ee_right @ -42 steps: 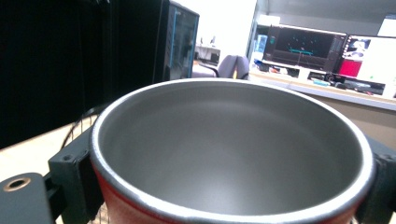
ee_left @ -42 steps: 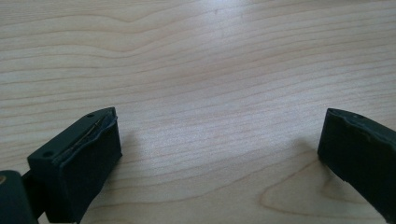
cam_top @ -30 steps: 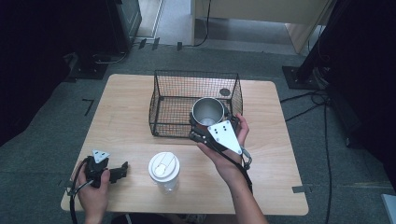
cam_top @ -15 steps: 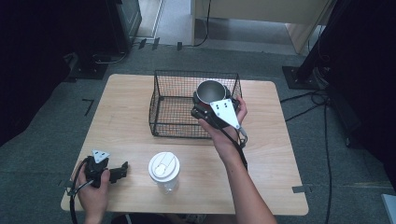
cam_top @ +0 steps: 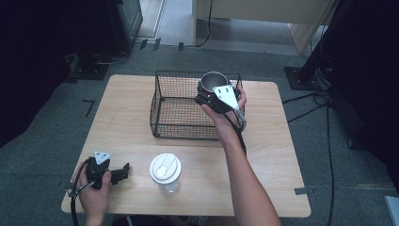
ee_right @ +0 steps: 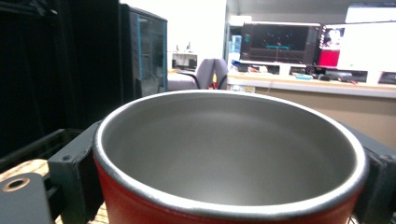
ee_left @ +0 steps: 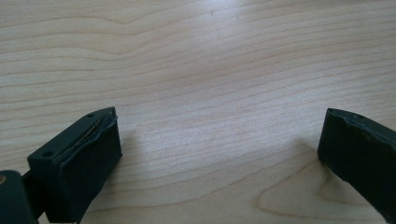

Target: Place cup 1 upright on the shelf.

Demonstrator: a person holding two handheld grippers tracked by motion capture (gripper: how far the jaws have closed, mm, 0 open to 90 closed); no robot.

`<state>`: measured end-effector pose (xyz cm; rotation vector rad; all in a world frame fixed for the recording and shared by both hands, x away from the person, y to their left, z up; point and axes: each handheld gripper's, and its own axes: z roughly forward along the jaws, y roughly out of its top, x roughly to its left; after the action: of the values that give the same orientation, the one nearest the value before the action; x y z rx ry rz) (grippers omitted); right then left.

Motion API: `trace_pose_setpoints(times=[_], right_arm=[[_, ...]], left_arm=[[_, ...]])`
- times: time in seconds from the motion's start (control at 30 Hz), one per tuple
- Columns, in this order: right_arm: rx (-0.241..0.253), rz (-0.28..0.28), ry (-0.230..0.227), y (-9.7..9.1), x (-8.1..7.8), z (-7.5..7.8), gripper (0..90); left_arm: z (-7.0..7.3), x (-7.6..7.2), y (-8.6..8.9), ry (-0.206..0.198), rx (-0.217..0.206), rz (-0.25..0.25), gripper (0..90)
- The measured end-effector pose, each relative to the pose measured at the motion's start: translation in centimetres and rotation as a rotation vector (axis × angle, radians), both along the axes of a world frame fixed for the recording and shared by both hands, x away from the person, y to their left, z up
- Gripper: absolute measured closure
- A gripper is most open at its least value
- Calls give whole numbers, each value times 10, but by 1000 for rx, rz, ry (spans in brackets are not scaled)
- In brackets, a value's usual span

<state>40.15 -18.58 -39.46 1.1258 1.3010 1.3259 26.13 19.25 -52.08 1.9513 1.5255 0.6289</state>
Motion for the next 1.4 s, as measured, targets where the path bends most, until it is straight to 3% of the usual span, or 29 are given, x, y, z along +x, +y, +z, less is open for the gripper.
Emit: trace_pose_setpoints(times=[0.23, 0.33, 0.67, 0.87, 1.13, 1.4], right_arm=[[12, -50, 57, -5, 24, -15, 67], [-9, -60, 79, -6, 30, -22, 67], [5, -51, 188, -1, 43, -41, 65], [-20, -58, 240, 1, 49, -52, 64], [-31, -51, 291, 0, 52, -55, 62], [-4, -45, 346, -1, 52, -54, 59]], left_arm=[[0, 0, 0, -1, -1, 1, 0], [0, 0, 0, 0, 0, 0, 0], [0, 0, 0, 1, 0, -1, 0], [0, 0, 0, 0, 0, 0, 0], [0, 0, 0, 1, 1, 0, 0], [0, 0, 0, 1, 1, -1, 0]])
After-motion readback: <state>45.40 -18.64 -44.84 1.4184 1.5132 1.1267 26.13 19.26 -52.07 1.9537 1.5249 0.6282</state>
